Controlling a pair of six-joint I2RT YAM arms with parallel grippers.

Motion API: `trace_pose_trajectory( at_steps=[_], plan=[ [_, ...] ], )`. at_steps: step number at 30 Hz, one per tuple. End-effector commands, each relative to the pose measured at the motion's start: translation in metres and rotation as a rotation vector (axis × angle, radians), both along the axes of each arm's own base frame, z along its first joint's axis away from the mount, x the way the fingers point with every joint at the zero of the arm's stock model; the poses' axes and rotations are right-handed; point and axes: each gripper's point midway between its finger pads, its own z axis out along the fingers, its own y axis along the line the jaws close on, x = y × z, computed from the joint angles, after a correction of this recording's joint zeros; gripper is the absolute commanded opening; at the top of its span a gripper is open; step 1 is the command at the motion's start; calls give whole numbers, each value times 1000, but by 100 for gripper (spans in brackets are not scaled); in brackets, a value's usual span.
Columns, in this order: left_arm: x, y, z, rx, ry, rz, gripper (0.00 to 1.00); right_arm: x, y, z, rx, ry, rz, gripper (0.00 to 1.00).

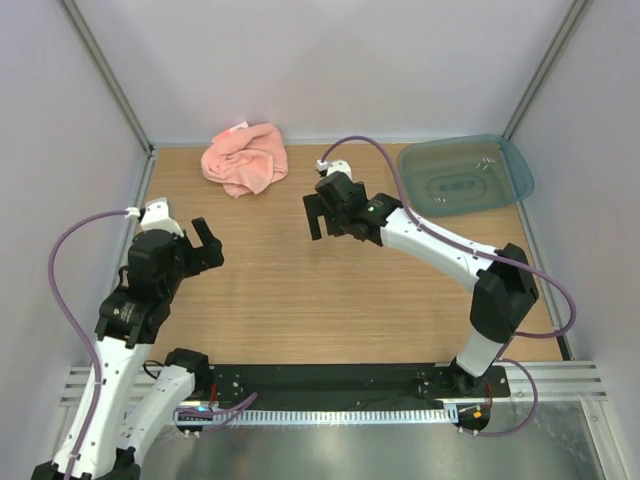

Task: Roll the towels
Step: Grab a towel with the right arm

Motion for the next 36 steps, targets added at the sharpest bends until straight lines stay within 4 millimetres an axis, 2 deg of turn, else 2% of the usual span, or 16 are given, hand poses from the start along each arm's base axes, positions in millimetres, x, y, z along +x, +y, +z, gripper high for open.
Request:
trace_pose_trajectory(
  at_steps=[1,2,3,5,8,9,11,16,18,19,21,24,25,26,29,36],
  plan=[
    [-7,20,29,26,-100,86,100,20,18,34,32,-61,4,100],
    [-10,20,33,25,-109,85,100,24,23,26,15,-45,10,100],
    [-12,19,34,26,-107,75,100,29,30,40,28,-59,15,100],
    [-15,21,35,26,-119,82,100,37,39,28,-1,-29,25,100],
    [-11,25,30,17,-162,116,100,53,57,42,21,-50,44,100],
    [-13,27,33,17,-190,118,100,57,64,27,-1,-27,54,100],
    [-10,30,33,20,-209,136,100,66,79,37,30,-42,78,100],
    [-6,33,25,22,-174,168,100,100,116,10,131,9,93,100],
    [-6,36,23,41,-144,185,100,111,136,15,215,3,114,100],
    [-5,36,21,45,-134,184,99,118,141,-2,241,30,95,99],
    [-5,32,22,36,-137,164,99,131,155,-4,327,21,90,98],
    [-8,32,26,30,-168,155,100,155,166,-21,465,38,19,96],
    [-9,33,30,30,-186,155,100,156,174,-39,509,84,33,96],
    [-10,33,29,31,-188,154,100,169,177,-38,573,67,28,95],
    [-10,33,29,30,-192,156,100,178,193,-55,712,120,21,95],
    [-4,28,23,34,-156,136,98,199,200,-81,925,176,-46,93]
  ],
)
